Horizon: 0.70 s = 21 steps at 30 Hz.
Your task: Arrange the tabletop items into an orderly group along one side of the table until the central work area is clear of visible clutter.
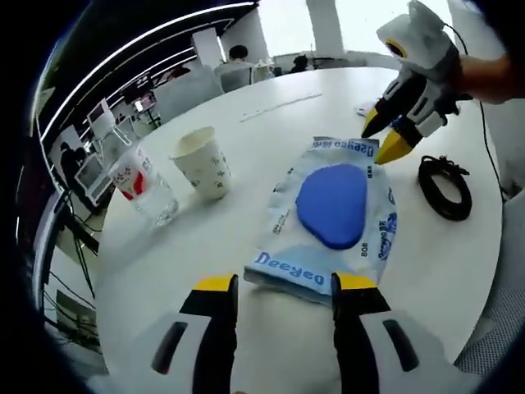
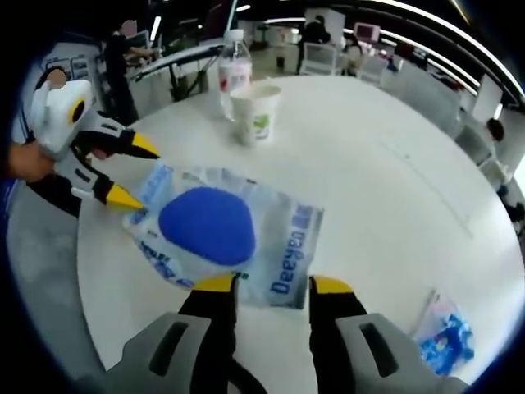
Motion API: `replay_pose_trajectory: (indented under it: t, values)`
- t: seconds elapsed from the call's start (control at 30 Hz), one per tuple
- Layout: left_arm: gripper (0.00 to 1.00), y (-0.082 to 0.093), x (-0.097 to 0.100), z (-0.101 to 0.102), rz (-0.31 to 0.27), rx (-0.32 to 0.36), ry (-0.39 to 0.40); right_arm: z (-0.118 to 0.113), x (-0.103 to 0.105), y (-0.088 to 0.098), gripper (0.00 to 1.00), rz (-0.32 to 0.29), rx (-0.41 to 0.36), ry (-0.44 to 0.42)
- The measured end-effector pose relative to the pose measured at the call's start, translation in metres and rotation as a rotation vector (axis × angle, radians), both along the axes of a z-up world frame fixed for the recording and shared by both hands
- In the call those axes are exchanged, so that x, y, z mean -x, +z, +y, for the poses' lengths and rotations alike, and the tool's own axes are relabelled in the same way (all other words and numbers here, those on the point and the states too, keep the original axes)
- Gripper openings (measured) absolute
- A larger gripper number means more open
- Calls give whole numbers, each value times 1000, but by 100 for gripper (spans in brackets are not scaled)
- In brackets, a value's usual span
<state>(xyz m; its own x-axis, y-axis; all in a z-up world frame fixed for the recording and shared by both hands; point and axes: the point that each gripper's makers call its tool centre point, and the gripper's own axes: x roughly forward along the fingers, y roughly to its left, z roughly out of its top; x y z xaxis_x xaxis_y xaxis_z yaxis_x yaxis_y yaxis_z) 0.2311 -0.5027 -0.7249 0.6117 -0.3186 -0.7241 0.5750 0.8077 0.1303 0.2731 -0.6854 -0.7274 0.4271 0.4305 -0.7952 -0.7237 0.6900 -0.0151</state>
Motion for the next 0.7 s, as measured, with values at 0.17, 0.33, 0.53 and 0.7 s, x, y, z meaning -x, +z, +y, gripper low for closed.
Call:
replay_pose_trajectory:
  t: [0.17, 0.33, 0.53, 0.7]
  values:
    - [37, -4, 9, 0, 81, 90, 104, -2, -1, -2, 25, 6, 6, -16]
    - [23, -9, 12, -6, 135, 134, 131, -6, 2, -4, 15, 26, 7, -25]
    - [19, -15, 10, -8, 161, 142, 161, -9, 9, -7, 11, 46, 2, -35]
    - [17, -16, 12, -10, 174, 145, 161, -8, 7, -10, 10, 60, -18, -53]
